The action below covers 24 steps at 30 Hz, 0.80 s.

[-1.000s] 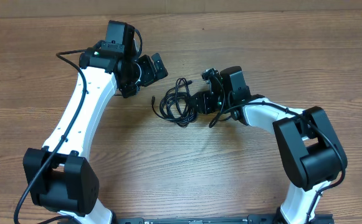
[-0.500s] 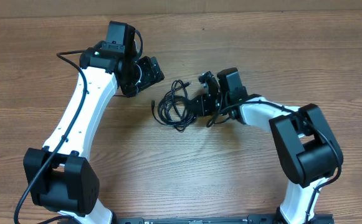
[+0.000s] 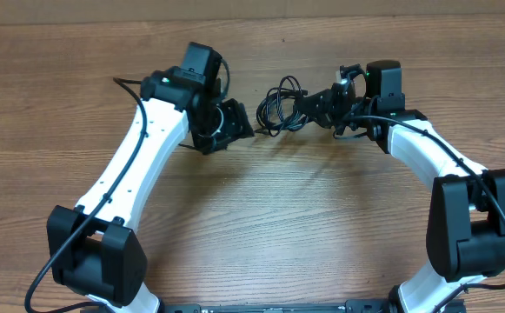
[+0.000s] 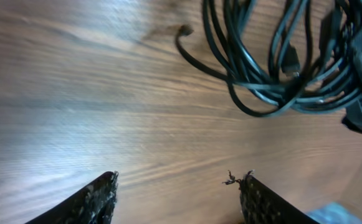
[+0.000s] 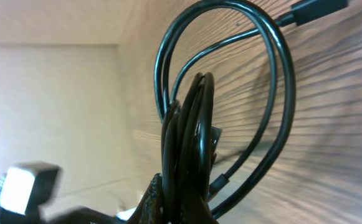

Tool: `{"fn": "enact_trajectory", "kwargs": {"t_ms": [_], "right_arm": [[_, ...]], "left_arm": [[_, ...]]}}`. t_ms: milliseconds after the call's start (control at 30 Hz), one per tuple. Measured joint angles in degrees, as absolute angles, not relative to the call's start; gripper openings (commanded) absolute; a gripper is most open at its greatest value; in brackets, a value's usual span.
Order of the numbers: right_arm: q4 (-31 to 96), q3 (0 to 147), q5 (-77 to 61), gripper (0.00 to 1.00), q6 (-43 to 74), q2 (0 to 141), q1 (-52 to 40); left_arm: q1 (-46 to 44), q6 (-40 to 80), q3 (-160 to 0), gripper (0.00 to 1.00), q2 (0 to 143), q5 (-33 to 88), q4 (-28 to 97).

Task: Untangle cables

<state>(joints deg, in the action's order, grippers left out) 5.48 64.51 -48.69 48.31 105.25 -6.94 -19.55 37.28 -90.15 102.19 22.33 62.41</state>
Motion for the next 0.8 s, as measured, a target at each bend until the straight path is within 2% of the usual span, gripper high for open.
{"fn": "enact_trajectory", "kwargs": {"t_ms": [67, 167, 600, 633, 667, 733, 800], "right_arm": [[4.7, 64.5, -48.9, 0.04, 52.0, 105.3, -7.1], [3.6, 64.5, -49.2, 0.04, 56.0, 105.3, -7.3], [3.6, 64.5, -51.5, 0.04, 67.2, 105.3, -7.6], [3.6, 64.5, -51.7, 0.04, 67.9, 105.3, -7.6], [3.6, 64.5, -51.9, 0.04, 68.2, 105.3, -7.6], [3.5, 64.5, -52.3, 0.04, 69.0, 105.3, -7.6], [3.5, 64.5, -52.5, 0.04, 69.1, 105.3, -7.7]], "left_arm": [[-20.5, 40.2, -90.1, 0.77, 102.2, 23.0, 62.3], [-21.8, 46.1, -90.1, 0.99, 102.2, 23.5, 61.8], [-27.3, 82.5, -90.2, 0.99, 103.8, 18.4, 51.5], [-27.6, 84.4, -90.2, 0.96, 104.4, 18.4, 50.9], [-27.8, 86.4, -90.2, 0.85, 105.1, 18.4, 50.5], [-27.9, 91.0, -90.2, 0.52, 107.0, 18.4, 49.9], [-27.8, 93.6, -90.2, 0.27, 108.5, 18.4, 49.6]]}}
